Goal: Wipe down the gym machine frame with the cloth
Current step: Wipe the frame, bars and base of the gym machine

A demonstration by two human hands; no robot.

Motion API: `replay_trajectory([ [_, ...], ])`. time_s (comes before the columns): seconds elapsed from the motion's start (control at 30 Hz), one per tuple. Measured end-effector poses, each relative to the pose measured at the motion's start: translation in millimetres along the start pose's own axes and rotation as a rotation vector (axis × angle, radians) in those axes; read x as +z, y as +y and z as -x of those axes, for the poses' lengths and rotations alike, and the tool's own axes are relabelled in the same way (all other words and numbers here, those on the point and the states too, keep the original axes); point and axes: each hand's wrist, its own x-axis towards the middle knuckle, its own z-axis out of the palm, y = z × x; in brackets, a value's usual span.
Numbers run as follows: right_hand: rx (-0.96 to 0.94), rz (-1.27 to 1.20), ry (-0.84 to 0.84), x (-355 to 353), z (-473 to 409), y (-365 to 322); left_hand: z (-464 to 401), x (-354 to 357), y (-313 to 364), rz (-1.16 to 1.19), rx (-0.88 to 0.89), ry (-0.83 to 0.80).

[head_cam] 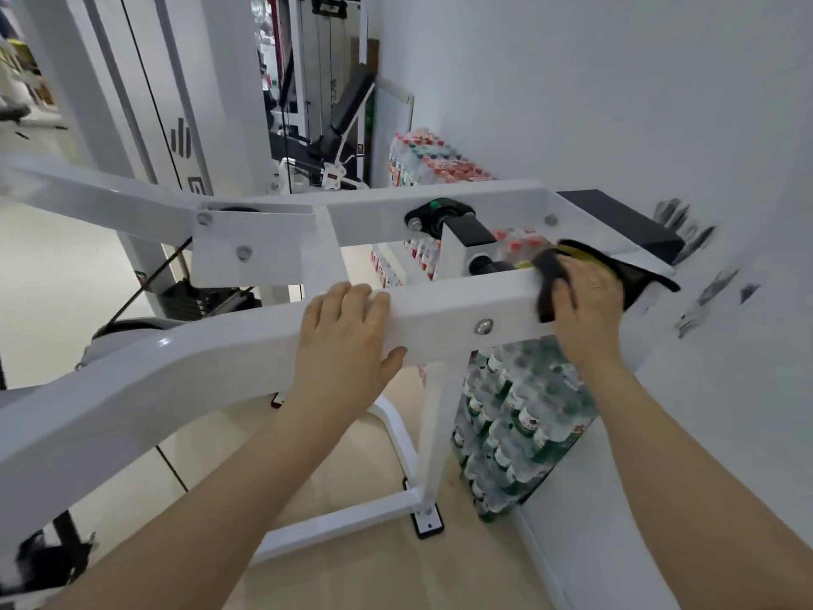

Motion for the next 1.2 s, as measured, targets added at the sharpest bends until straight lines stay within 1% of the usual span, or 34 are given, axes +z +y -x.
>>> replay_trajectory([
  [0.07, 0.077, 0.016, 0.007, -6, -10, 9, -11, 3, 19, 0.022, 0.048, 0.005],
  [0.1, 0.051, 0.033, 0.021, -5, -9, 2, -17, 4, 29, 0.037, 0.065, 0.008],
  [0.17, -0.127, 0.040, 0.029, 5, 7, -19, -31, 7, 48, 0.066, 0.100, 0.014],
  [0.23, -0.336, 0.003, -0.029, 13, 25, -31, -47, 11, 67, 0.070, 0.130, 0.018],
  [0.3, -0.435, -0.018, -0.080, 8, 18, -21, -64, 12, 84, 0.057, 0.148, 0.003],
  [0.33, -0.432, -0.004, -0.090, 4, 8, -7, -71, 11, 92, 0.054, 0.148, -0.028],
  [0.4, -0.326, 0.035, -0.080, -4, -12, 31, -82, 14, 104, 0.040, 0.128, -0.109],
  [0.5, -0.082, 0.028, -0.020, -22, -36, 89, -89, 24, 108, 0.016, 0.095, -0.151],
  [0.57, 0.005, -0.023, 0.010, -29, -42, 102, -90, 27, 107, 0.026, 0.084, -0.154],
  [0.63, 0.052, -0.023, 0.049, -25, -38, 91, -91, 29, 109, 0.016, 0.073, -0.172],
  [0.73, 0.059, 0.010, 0.062, 9, 7, 57, -89, 30, 111, 0.048, 0.057, -0.149],
  [0.8, 0.087, -0.004, 0.056, 25, 33, 46, -88, 27, 110, 0.083, 0.071, -0.147],
  [0.9, 0.143, 0.003, 0.028, 21, 27, 54, -84, 19, 102, 0.114, 0.105, -0.192],
  [0.97, 0.216, -0.064, 0.064, 15, 15, 50, -76, 10, 93, 0.125, 0.108, -0.181],
  [1.03, 0.309, -0.164, 0.123, 18, 13, 30, -64, 3, 79, 0.137, 0.088, -0.142],
  [1.07, 0.296, -0.175, 0.134, 21, 16, 16, -57, -1, 69, 0.132, 0.060, -0.153],
  [1.1, 0.222, -0.158, 0.137, 23, 20, 3, -51, -4, 58, 0.123, 0.032, -0.169],
  [1.2, -0.129, -0.110, 0.083, 28, 28, -40, -36, -15, 24, 0.084, -0.018, -0.198],
])
